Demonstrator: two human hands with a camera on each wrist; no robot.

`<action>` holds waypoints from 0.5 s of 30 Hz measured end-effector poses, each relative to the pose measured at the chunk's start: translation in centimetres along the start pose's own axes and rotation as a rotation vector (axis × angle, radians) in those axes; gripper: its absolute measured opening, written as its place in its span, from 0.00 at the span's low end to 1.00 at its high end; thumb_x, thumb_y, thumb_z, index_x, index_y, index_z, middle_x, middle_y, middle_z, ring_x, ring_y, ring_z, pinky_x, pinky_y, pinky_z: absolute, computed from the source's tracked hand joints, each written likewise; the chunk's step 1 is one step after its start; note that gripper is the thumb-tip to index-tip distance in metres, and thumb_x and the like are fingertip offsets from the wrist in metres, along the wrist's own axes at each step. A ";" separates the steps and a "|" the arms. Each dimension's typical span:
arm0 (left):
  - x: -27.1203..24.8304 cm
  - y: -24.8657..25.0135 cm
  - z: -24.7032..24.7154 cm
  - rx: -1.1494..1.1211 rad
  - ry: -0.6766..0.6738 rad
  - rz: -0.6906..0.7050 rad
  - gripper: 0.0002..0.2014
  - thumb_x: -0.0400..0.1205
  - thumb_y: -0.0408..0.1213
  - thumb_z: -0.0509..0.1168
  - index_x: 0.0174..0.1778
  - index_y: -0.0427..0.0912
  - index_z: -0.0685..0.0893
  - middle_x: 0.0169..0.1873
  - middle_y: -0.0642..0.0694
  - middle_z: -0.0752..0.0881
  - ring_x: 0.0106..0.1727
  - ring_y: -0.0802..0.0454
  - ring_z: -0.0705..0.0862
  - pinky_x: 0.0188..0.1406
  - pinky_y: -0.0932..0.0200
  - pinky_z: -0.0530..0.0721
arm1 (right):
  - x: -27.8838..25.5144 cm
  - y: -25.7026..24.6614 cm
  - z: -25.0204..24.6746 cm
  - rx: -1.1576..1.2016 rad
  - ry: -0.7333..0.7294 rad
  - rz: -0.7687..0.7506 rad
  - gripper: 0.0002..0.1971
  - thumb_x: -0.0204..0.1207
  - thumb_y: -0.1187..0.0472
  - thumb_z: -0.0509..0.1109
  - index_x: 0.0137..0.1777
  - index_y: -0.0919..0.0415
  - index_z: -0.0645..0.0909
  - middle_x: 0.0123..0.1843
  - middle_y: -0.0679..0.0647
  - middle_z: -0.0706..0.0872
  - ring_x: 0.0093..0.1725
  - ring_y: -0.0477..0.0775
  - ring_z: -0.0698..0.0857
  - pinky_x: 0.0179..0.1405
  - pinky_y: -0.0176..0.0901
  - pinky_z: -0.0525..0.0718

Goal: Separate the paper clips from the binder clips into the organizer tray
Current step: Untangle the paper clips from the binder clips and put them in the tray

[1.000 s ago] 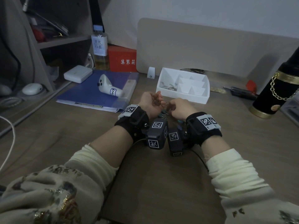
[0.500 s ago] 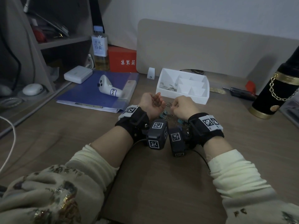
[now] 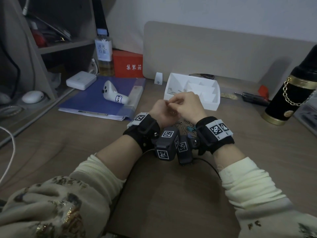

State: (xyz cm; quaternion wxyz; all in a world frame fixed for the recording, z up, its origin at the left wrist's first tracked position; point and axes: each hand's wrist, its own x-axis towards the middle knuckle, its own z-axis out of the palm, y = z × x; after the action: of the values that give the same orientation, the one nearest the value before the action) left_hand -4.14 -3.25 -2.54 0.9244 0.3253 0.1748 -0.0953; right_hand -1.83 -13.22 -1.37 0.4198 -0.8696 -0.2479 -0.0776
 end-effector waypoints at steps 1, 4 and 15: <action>-0.1 -0.1 0.1 0.021 -0.004 0.023 0.19 0.90 0.30 0.43 0.34 0.36 0.70 0.16 0.46 0.79 0.19 0.55 0.79 0.16 0.68 0.77 | 0.0 0.0 0.0 0.020 -0.004 0.006 0.06 0.72 0.66 0.75 0.48 0.58 0.89 0.45 0.55 0.90 0.46 0.51 0.87 0.45 0.44 0.88; -0.4 -0.1 -0.2 0.005 -0.011 0.069 0.18 0.89 0.25 0.44 0.34 0.36 0.70 0.17 0.48 0.80 0.20 0.59 0.80 0.17 0.70 0.80 | 0.1 0.2 -0.1 0.089 0.028 -0.001 0.11 0.73 0.67 0.74 0.55 0.59 0.88 0.50 0.53 0.89 0.49 0.48 0.87 0.42 0.34 0.87; 1.5 1.8 -2.3 -0.243 0.174 0.148 0.16 0.84 0.30 0.47 0.34 0.42 0.75 0.11 0.52 0.69 0.09 0.58 0.62 0.11 0.72 0.59 | 2.3 2.5 0.1 -0.036 -0.089 0.112 0.11 0.77 0.68 0.67 0.57 0.60 0.85 0.56 0.55 0.87 0.56 0.51 0.84 0.57 0.38 0.80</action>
State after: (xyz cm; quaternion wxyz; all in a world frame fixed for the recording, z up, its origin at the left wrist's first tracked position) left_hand -2.86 -0.48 -3.73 0.9428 0.2301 0.2401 0.0235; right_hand 1.42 -13.62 -2.32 0.3965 -0.8921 -0.2158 -0.0196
